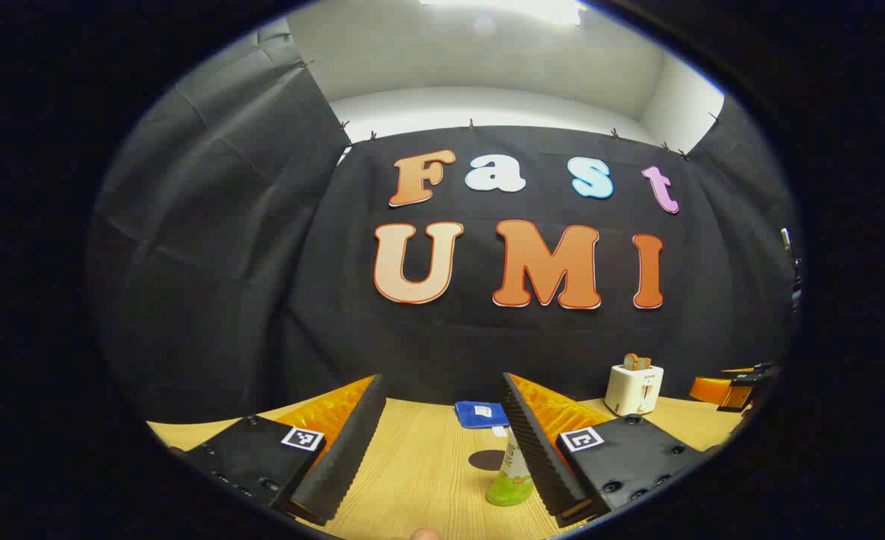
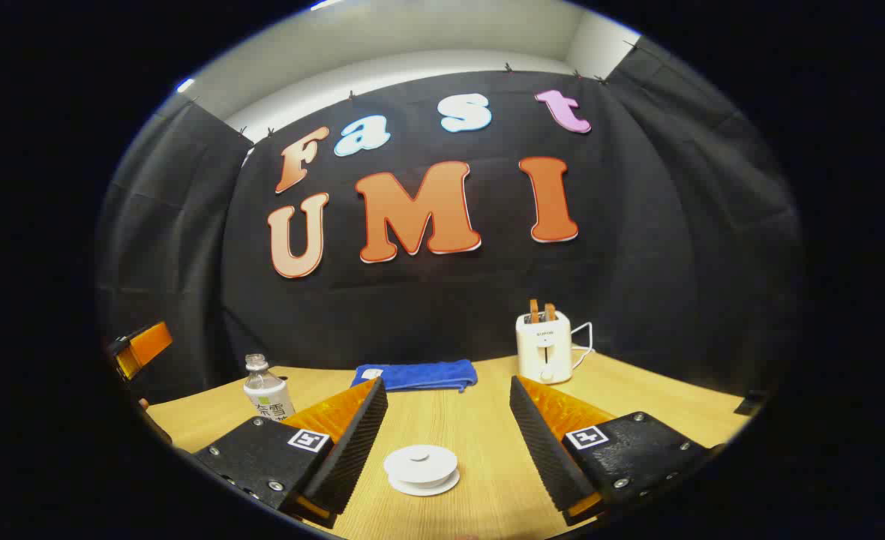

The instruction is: Open the teacup lid with one hand, grasp the water bottle and pour water into the teacup with the other hand; after pouring, place the water bottle on the coaster and then close the teacup lid.

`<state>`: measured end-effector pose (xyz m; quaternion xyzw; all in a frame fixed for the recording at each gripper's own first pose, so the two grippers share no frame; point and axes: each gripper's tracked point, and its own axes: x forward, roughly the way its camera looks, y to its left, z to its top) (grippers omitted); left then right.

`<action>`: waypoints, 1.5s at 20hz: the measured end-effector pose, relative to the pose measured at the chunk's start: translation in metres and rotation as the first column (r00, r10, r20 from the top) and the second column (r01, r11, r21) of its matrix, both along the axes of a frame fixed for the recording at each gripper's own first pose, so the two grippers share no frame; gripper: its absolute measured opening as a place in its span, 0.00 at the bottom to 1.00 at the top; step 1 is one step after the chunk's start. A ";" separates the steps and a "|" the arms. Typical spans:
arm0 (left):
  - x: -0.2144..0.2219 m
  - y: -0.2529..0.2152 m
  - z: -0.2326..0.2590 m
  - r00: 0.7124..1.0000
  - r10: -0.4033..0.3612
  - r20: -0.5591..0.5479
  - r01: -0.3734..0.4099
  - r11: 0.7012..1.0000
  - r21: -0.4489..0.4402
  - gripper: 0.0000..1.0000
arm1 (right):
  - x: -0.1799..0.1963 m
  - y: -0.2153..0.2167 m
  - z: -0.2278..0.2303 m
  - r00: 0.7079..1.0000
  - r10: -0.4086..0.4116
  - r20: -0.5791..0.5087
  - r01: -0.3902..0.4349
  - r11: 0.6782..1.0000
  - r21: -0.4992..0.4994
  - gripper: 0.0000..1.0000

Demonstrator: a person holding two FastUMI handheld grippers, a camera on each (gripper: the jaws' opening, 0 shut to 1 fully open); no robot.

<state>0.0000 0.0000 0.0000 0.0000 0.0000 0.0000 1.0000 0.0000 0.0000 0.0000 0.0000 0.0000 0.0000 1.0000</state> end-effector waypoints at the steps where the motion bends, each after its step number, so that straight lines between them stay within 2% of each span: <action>1: 0.001 -0.005 -0.009 1.000 -0.012 -0.020 0.012 1.000 -0.005 0.99 | 0.002 -0.003 -0.004 1.000 -0.011 -0.012 0.011 1.000 0.000 0.98; 5: 0.008 -0.019 -0.035 0.993 -0.070 -0.098 0.068 0.997 -0.018 0.98 | 0.004 -0.012 -0.008 0.999 -0.044 -0.027 0.043 0.999 -0.028 0.98; 10: 0.009 -0.024 -0.051 0.986 -0.088 -0.141 0.084 0.996 -0.032 0.99 | 0.006 -0.016 -0.017 0.997 -0.042 -0.057 0.038 0.996 -0.078 0.98; 14: 0.013 -0.023 -0.059 0.982 -0.092 -0.168 0.091 0.996 -0.014 0.99 | 0.020 0.000 -0.009 0.998 0.016 -0.058 -0.022 0.995 -0.095 0.98; 18: 0.015 -0.024 -0.064 0.981 -0.091 -0.173 0.092 0.996 -0.002 0.99 | 0.032 0.016 -0.031 0.990 0.073 -0.118 -0.083 0.993 -0.079 1.00; 21: 0.016 -0.023 -0.067 0.981 -0.081 -0.174 0.086 0.996 0.023 0.98 | 0.031 0.021 -0.048 0.982 0.082 -0.170 -0.102 0.988 -0.114 0.98; 27: 0.012 -0.024 -0.068 0.981 -0.088 -0.175 0.093 0.995 0.020 0.99 | 0.029 0.037 -0.051 0.980 0.108 -0.164 -0.140 0.970 -0.196 0.98; 30: 0.010 -0.024 -0.066 0.982 -0.088 -0.166 0.094 0.995 0.028 0.99 | 0.036 0.037 -0.062 0.978 0.089 -0.188 -0.128 0.969 -0.211 0.98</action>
